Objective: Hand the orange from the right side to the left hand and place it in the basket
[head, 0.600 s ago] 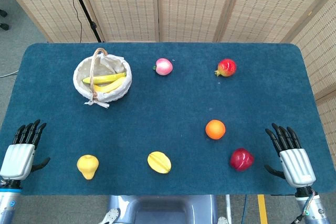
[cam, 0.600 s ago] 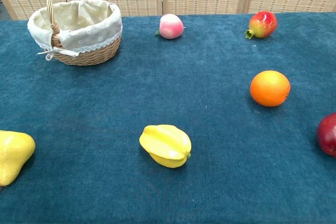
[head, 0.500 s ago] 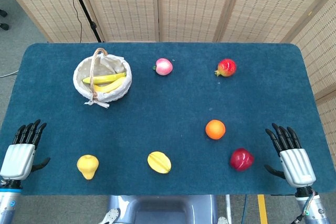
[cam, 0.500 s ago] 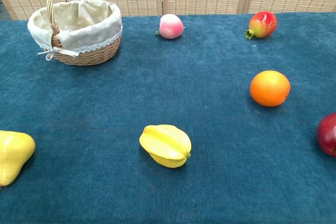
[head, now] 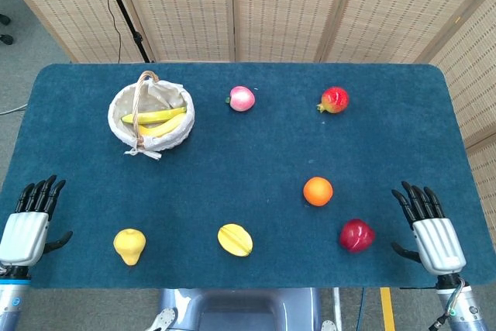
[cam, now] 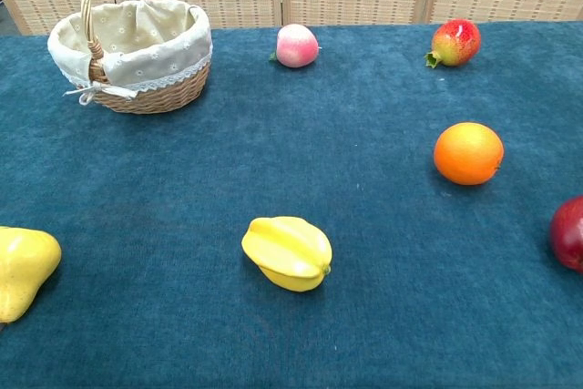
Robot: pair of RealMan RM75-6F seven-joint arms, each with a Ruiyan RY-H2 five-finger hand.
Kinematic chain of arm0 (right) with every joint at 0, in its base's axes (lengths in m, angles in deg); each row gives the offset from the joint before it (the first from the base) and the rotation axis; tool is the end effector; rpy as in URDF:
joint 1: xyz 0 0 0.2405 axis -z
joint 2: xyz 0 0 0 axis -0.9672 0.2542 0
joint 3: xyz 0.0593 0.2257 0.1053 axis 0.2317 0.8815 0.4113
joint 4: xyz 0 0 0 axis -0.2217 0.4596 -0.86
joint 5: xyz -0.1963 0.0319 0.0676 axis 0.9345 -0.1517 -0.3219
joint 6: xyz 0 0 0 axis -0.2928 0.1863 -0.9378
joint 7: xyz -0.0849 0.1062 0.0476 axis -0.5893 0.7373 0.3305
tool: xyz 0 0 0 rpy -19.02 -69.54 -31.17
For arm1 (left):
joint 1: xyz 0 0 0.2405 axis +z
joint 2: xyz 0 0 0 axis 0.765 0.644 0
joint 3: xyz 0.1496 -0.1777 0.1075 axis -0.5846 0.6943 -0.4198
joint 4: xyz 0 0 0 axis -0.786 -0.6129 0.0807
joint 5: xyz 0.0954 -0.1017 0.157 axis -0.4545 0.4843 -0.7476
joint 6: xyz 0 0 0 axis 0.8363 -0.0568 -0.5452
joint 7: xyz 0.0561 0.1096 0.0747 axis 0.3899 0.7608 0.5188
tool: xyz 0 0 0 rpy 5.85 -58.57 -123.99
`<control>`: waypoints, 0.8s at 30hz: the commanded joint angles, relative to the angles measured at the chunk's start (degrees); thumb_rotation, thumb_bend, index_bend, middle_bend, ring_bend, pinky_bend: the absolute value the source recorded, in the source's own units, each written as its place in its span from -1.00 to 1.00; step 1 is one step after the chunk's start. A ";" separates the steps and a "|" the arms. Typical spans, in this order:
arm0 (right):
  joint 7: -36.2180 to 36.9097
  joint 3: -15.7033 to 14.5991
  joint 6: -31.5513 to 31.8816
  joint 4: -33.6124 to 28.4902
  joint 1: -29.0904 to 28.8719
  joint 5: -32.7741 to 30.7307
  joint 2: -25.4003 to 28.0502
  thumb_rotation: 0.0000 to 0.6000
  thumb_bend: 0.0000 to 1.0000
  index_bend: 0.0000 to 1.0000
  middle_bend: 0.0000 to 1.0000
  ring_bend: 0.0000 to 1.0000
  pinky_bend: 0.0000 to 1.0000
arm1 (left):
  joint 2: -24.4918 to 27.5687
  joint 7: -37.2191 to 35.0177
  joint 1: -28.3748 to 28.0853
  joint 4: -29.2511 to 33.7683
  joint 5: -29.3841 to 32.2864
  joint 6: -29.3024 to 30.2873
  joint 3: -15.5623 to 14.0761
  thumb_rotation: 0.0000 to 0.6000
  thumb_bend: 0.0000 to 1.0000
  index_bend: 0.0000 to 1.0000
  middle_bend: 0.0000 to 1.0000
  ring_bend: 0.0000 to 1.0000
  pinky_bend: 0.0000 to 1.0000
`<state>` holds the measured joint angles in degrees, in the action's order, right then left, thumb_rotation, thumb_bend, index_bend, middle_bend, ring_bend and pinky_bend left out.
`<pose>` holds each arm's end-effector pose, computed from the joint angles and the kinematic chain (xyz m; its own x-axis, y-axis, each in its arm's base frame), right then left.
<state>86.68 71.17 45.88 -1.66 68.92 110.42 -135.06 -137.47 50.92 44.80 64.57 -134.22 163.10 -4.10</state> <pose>-0.2950 -0.1790 0.1235 0.4255 -0.0171 0.9048 -0.8937 -0.1654 0.4171 -0.3127 0.1754 0.1128 0.4552 0.0476 0.8891 0.8904 -0.0209 -0.4547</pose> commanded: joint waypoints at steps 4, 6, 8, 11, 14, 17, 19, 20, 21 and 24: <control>-1.60 -0.50 -1.46 -2.53 -1.67 2.64 -0.65 1.00 -1.00 -0.82 -1.00 -1.00 -1.00 | 0.05 0.85 -0.14 0.33 0.24 -0.44 -0.05 1.00 -0.68 -1.00 -1.00 -1.00 -0.91; -3.00 -0.20 -3.06 -3.86 -2.86 2.87 -0.78 1.00 -1.00 -0.83 -1.00 -1.00 -1.00 | 0.08 0.87 -0.10 0.38 0.42 -0.43 0.02 1.00 -0.68 -1.00 -1.00 -1.00 -0.91; -4.05 0.24 -4.61 -5.26 -4.02 2.80 -0.86 1.00 -1.00 -0.83 -1.00 -1.00 -1.00 | 0.12 0.77 -0.07 0.40 0.52 -0.44 0.04 1.00 -0.69 -1.00 -1.00 -1.00 -0.91; -4.42 1.45 -7.50 -6.73 -6.33 1.93 -1.70 1.00 -1.00 -0.83 -1.00 -1.00 -1.00 | 0.26 0.53 -0.07 0.42 0.74 -0.56 0.11 1.00 -0.69 -1.00 -1.00 -1.00 -0.91; -4.24 2.72 -10.13 -6.51 -8.26 0.19 -2.92 1.00 -1.00 -0.83 -1.00 -1.00 -1.00 | 0.30 0.50 -0.08 0.45 0.76 -0.63 0.09 1.00 -0.68 -1.00 -1.00 -1.00 -0.91; -3.94 4.22 -13.81 -5.26 -10.69 -2.52 -4.62 1.00 -1.00 -0.84 -1.00 -1.00 -1.00 | 0.33 0.47 -0.15 0.51 0.71 -0.83 0.00 1.00 -0.68 -1.00 -1.00 -1.00 -0.91; -3.37 5.27 -16.72 -3.85 -12.60 -4.59 -5.99 1.00 -1.00 -0.84 -1.00 -1.00 -1.00 | 0.35 0.47 -0.16 0.57 0.68 -0.83 -0.01 1.00 -0.69 -1.00 -1.00 -1.00 -0.91; -3.19 5.55 -17.41 -3.31 -13.12 -5.16 -6.46 1.00 -1.00 -0.84 -1.00 -1.00 -1.00 | 0.35 0.47 -0.16 0.59 0.66 -0.82 -0.02 1.00 -0.68 -1.00 -1.00 -1.00 -0.91; -2.97 5.90 -18.43 -2.54 -13.83 -5.91 -7.16 1.00 -1.00 -0.84 -1.00 -1.00 -1.00 | 0.36 0.52 -0.15 0.61 0.60 -0.79 -0.04 1.00 -0.68 -1.00 -1.00 -1.00 -0.91; -2.75 7.02 -21.41 0.28 -15.95 -8.50 -9.41 1.00 -1.00 -0.84 -1.00 -1.00 -1.00 | 0.44 0.76 -0.04 0.89 0.23 -0.30 -0.07 1.00 -0.68 -1.00 -1.00 -1.00 -0.91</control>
<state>83.58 77.18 26.25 -3.09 54.49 103.43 -142.94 -137.07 51.61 44.71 65.36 -133.87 162.66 -4.16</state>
